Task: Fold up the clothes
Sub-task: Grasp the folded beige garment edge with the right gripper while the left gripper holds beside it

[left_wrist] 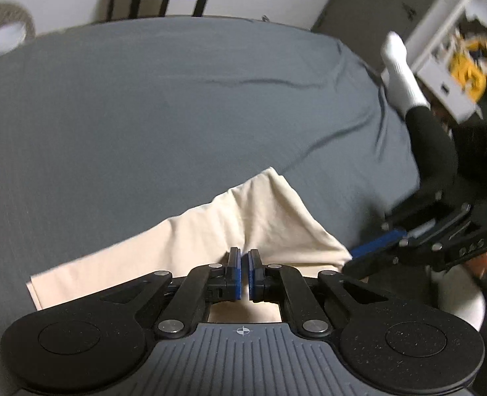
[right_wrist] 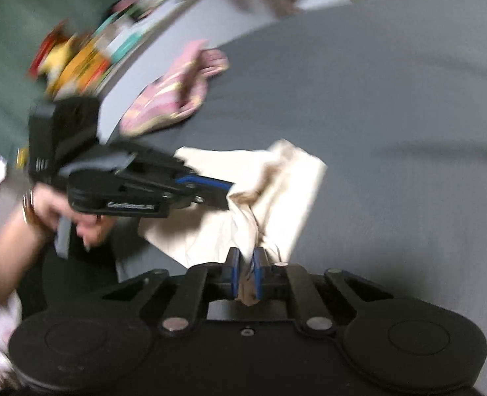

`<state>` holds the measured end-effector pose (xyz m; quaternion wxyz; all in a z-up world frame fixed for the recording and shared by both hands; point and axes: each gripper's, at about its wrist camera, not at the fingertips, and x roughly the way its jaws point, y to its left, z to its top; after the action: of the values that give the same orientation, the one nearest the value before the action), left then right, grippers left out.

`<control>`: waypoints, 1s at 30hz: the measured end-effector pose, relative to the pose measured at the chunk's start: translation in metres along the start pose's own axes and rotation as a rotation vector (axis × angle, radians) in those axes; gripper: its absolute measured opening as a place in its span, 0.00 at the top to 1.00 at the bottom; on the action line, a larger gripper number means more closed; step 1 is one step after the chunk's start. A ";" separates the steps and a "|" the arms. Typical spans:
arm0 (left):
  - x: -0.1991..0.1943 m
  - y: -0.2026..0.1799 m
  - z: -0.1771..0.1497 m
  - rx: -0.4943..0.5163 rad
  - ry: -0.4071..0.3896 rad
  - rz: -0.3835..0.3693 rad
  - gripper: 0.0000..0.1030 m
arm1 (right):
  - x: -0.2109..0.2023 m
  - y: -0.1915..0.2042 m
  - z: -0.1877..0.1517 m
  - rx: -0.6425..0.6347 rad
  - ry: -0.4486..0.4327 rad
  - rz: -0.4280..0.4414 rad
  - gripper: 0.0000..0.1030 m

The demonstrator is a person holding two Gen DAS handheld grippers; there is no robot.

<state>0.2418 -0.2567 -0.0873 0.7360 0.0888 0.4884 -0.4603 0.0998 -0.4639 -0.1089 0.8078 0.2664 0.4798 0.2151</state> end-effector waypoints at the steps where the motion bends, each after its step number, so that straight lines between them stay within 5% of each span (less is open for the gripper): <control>1: 0.000 0.002 -0.001 -0.014 -0.003 -0.007 0.96 | -0.001 -0.005 -0.005 0.041 -0.005 0.005 0.92; 4: 0.002 0.010 -0.003 -0.056 -0.014 -0.028 0.96 | -0.005 -0.015 -0.014 0.132 -0.042 0.032 0.91; 6: 0.003 0.014 -0.004 -0.081 -0.021 -0.041 0.96 | -0.019 -0.014 -0.015 0.131 -0.078 0.026 0.82; 9: 0.006 0.002 -0.005 -0.022 -0.036 -0.015 0.96 | -0.032 0.009 -0.012 0.006 -0.173 -0.048 0.66; 13: 0.001 -0.013 -0.005 0.081 -0.041 0.048 0.96 | -0.021 0.023 0.002 -0.016 -0.212 -0.071 0.61; 16: -0.007 -0.020 -0.006 0.142 -0.049 0.085 0.96 | -0.008 0.021 0.007 -0.004 -0.202 -0.129 0.62; 17: -0.011 -0.021 -0.007 0.157 -0.054 0.095 0.96 | -0.004 0.020 0.009 -0.001 -0.199 -0.148 0.69; 18: -0.017 -0.023 -0.008 0.176 -0.068 0.093 0.96 | 0.000 0.020 0.011 0.003 -0.195 -0.167 0.90; 19: -0.023 -0.025 -0.009 0.196 -0.082 0.088 0.95 | 0.005 0.019 0.013 0.007 -0.192 -0.187 0.95; 24: -0.032 -0.044 -0.012 0.336 -0.105 -0.046 0.95 | 0.008 0.000 0.007 0.132 -0.209 -0.173 0.95; 30: -0.006 -0.060 -0.017 0.456 0.016 -0.002 0.96 | 0.006 -0.014 0.000 0.215 -0.225 -0.131 0.90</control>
<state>0.1849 -0.2770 -0.0721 0.6926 0.2558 0.3775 -0.5589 0.1039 -0.4710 -0.1218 0.8354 0.3419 0.4232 0.0780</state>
